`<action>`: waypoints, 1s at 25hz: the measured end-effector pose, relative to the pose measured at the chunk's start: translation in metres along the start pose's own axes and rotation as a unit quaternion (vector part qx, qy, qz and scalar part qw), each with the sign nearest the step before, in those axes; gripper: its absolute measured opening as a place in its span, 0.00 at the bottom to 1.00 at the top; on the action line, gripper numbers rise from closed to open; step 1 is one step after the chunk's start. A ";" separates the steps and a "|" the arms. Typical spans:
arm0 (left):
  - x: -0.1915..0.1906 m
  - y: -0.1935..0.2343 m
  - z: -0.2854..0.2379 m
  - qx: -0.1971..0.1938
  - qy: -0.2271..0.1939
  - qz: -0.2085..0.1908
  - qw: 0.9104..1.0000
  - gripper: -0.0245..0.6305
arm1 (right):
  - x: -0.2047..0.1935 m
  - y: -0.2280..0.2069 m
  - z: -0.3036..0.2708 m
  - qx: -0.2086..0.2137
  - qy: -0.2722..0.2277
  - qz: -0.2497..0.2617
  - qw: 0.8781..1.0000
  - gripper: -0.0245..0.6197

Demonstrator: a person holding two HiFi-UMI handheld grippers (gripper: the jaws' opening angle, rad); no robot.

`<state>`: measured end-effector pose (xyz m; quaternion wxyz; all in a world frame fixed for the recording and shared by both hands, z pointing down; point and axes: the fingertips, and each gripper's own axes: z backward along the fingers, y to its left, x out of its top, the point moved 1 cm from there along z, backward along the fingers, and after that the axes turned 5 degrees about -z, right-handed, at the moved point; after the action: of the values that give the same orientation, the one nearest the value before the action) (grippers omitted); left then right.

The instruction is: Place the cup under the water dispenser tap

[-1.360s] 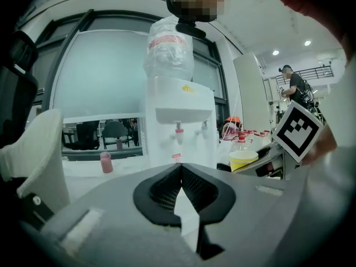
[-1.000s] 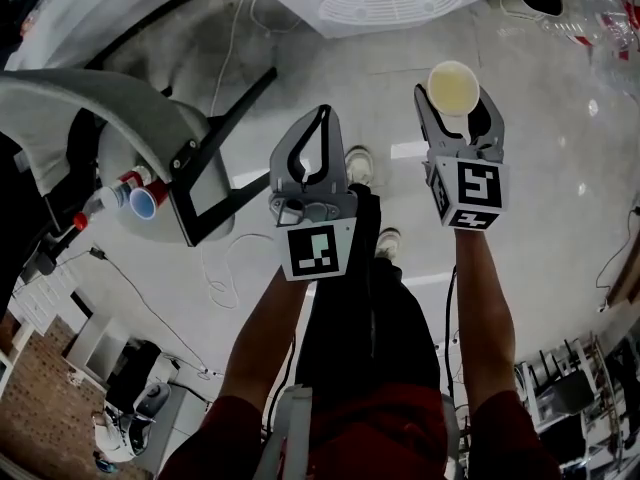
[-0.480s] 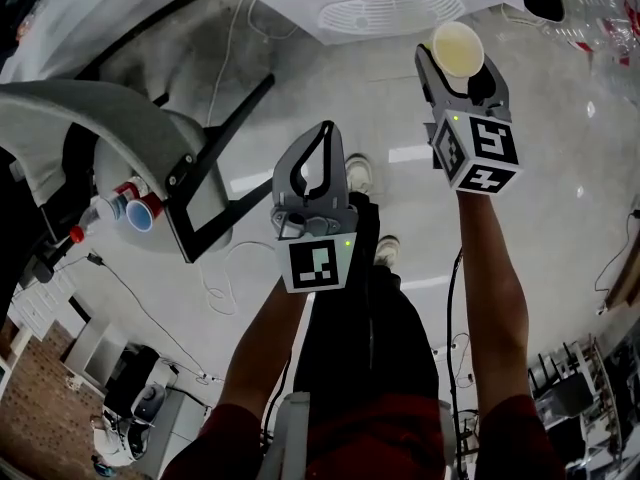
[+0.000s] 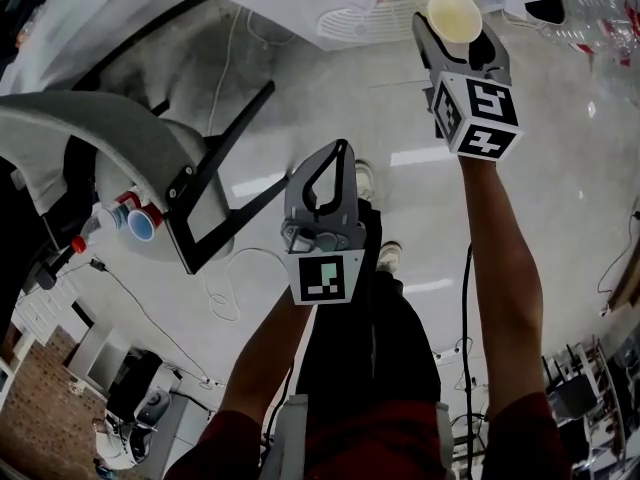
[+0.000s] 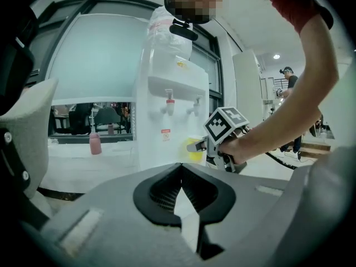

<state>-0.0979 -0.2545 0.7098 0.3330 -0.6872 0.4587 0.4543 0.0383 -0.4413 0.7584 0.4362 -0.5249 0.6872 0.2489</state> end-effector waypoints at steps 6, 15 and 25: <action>-0.006 0.000 -0.001 -0.001 0.001 -0.001 1.000 0.05 | -0.006 -0.009 -0.016 -0.021 -0.006 -0.003 1.000 0.50; -0.009 0.006 -0.001 0.002 0.003 0.002 1.000 0.05 | -0.016 -0.006 -0.020 -0.020 0.012 0.015 1.000 0.55; 0.005 0.008 0.005 0.006 0.001 -0.001 1.000 0.05 | -0.028 -0.007 0.003 -0.034 0.026 0.000 0.999 0.62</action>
<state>-0.1060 -0.2543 0.7027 0.3374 -0.6862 0.4611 0.4501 0.0478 -0.4271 0.7819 0.4001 -0.5455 0.6896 0.2585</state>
